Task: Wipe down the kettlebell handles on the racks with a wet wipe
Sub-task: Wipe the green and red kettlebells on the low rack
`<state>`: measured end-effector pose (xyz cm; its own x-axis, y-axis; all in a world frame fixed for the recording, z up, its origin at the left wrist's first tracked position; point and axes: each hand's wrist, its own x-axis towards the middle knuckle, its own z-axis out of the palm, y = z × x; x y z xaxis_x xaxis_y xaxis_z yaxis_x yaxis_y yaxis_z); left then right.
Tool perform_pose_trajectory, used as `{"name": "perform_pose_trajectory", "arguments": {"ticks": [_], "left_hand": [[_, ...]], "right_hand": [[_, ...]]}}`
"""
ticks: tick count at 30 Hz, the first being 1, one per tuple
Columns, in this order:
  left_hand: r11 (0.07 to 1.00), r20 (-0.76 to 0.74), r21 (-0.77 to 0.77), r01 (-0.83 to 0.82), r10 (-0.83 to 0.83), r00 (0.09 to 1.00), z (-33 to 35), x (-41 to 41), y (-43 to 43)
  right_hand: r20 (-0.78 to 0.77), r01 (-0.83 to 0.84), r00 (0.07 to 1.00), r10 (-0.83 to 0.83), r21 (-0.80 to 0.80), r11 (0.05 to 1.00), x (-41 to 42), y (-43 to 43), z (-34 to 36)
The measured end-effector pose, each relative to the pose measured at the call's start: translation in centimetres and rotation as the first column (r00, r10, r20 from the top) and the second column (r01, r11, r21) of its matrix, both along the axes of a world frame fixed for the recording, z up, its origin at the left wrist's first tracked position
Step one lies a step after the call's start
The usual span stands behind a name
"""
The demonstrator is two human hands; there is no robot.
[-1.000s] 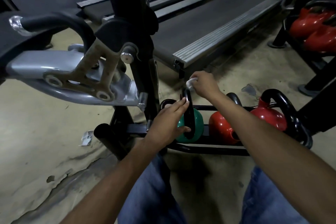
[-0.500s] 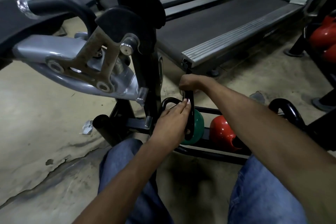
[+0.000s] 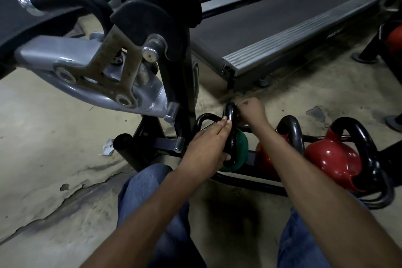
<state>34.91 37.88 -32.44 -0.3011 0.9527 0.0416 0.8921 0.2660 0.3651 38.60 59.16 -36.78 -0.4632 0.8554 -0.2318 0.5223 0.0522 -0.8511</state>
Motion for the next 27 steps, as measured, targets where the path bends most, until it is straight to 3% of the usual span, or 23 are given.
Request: {"name": "perform_pose_trajectory", "arguments": {"ticks": [2,4,6,7,9,10,13,15,18,21,23,25,27], "left_hand": [[1.0,0.002,-0.003,0.005,-0.005,1.0,0.1,-0.1,-0.1],[1.0,0.012,-0.001,0.01,-0.01,1.0,0.3,-0.1,-0.1],[1.0,0.015,0.001,0.015,-0.015,1.0,0.5,-0.1,0.0],[1.0,0.018,0.001,0.014,-0.014,1.0,0.5,-0.1,0.0],[1.0,0.046,0.006,0.007,-0.007,0.999,0.3,-0.2,-0.1],[1.0,0.074,0.015,0.007,-0.008,0.997,0.1,-0.3,-0.2],[0.998,0.154,0.053,0.022,-0.029,0.988,-0.9,-0.6,-0.4],[0.997,0.179,0.08,0.019,-0.033,0.983,-1.6,-1.1,-0.4],[0.995,0.166,0.102,0.023,-0.04,0.985,-2.1,-1.7,-0.2],[0.994,0.176,0.11,0.027,-0.046,0.983,-2.2,-1.8,-0.3],[0.993,0.18,0.12,0.023,-0.044,0.983,-2.2,-1.6,-0.4],[0.992,0.163,0.128,0.022,-0.043,0.986,-2.1,-1.5,-0.5],[0.993,0.136,0.118,0.025,-0.041,0.99,-2.0,-1.4,-0.5]], "right_hand": [[-0.078,0.164,0.983,-0.166,-0.028,0.986,0.5,-1.5,-1.2],[-0.177,0.224,0.947,-0.269,-0.239,0.945,0.2,-2.8,-1.9],[-0.322,0.122,0.845,-0.428,-0.663,0.739,-0.7,-4.0,-1.6],[-0.358,0.029,0.8,-0.482,-0.779,0.627,-1.0,-4.1,-1.5],[-0.418,-0.133,0.75,-0.513,-0.854,0.502,-0.8,-4.5,-0.5],[-0.438,-0.164,0.736,-0.516,-0.855,0.492,-0.4,-4.6,-0.4],[-0.461,-0.163,0.733,-0.5,-0.833,0.528,1.0,-5.2,-0.3],[-0.429,0.015,0.76,-0.488,-0.739,0.673,1.3,-5.3,-1.1],[-0.405,0.199,0.836,-0.37,-0.405,0.893,0.6,-4.9,-0.2],[-0.195,-0.007,0.981,0.014,0.035,0.999,-1.2,-3.1,2.4],[0.171,-0.292,0.951,0.257,0.225,0.93,-2.8,-1.8,4.1],[0.517,-0.564,0.758,0.398,0.214,0.797,-4.3,-1.3,5.6],[0.768,-0.811,0.443,0.462,0.124,0.572,-5.7,-1.9,7.2]]}}
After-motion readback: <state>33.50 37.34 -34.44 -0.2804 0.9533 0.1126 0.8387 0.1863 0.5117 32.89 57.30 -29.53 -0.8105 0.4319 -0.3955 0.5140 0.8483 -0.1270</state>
